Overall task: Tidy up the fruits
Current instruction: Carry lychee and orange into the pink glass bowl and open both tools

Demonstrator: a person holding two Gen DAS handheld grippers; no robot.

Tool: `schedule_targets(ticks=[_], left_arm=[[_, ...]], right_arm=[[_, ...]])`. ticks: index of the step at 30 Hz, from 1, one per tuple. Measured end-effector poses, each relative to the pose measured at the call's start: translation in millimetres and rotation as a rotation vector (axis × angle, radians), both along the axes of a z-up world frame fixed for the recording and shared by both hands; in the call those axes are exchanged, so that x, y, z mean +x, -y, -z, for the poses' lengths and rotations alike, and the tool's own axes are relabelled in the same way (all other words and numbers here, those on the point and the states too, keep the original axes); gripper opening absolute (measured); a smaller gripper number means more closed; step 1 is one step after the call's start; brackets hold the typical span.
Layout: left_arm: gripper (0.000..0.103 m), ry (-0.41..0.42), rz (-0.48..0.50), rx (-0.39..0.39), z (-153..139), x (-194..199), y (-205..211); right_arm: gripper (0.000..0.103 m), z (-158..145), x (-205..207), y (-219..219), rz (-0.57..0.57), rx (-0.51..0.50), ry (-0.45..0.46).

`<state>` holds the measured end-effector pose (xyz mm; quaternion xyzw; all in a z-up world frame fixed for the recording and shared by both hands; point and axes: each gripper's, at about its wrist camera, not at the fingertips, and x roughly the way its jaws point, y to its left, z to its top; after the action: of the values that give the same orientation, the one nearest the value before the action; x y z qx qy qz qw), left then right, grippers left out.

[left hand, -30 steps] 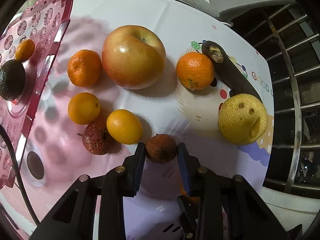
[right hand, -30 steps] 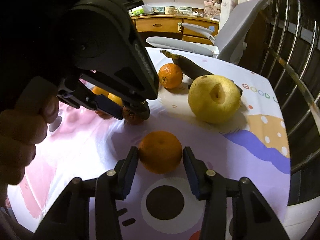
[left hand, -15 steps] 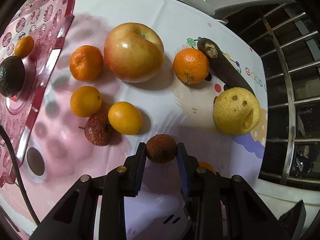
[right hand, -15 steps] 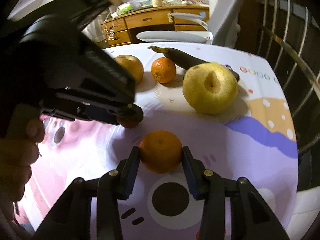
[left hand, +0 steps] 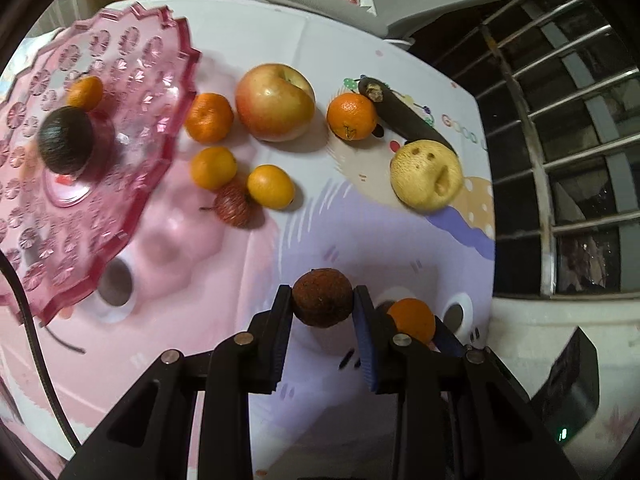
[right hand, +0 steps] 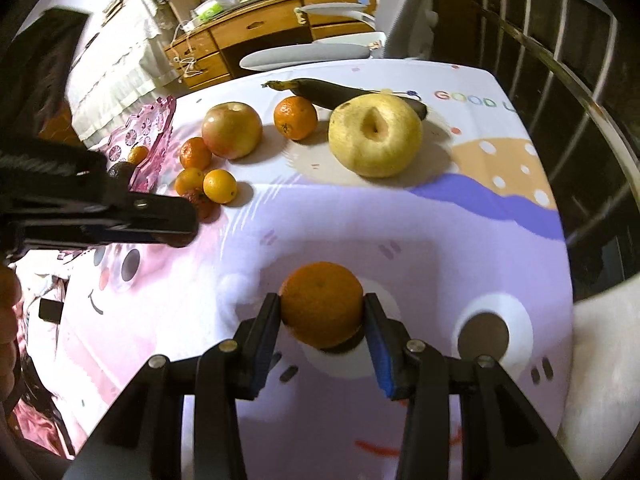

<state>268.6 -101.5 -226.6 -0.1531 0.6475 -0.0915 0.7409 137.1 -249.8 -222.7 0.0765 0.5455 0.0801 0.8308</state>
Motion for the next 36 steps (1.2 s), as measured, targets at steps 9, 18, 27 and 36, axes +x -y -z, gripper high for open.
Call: schedule_targets(ticks=[9,18,27,36], left_arm=[[0.028,0.103,0.050,0.007,-49.0,-35.2,-40.5],[0.028,0.229,0.098,0.039,-90.6,-53.9,-87.9],[0.028,0.246,0.149,0.054,-104.9,-58.4,-151.5],[0.028,0.293,0.244,0.073,-108.7,-45.7,-199.0]], right_arm=[[0.042,-27.9,-24.0,-23.5,0.017,-0.002,-0.007],[0.042,-56.8,-30.3,-73.6,-0.011,-0.012,0.040],[0.042,-76.3,-29.2,-120.6,0.054,0.002,0.068],[0.042,-91.9,-17.9,-171.8,0.116,0.048,0.138]])
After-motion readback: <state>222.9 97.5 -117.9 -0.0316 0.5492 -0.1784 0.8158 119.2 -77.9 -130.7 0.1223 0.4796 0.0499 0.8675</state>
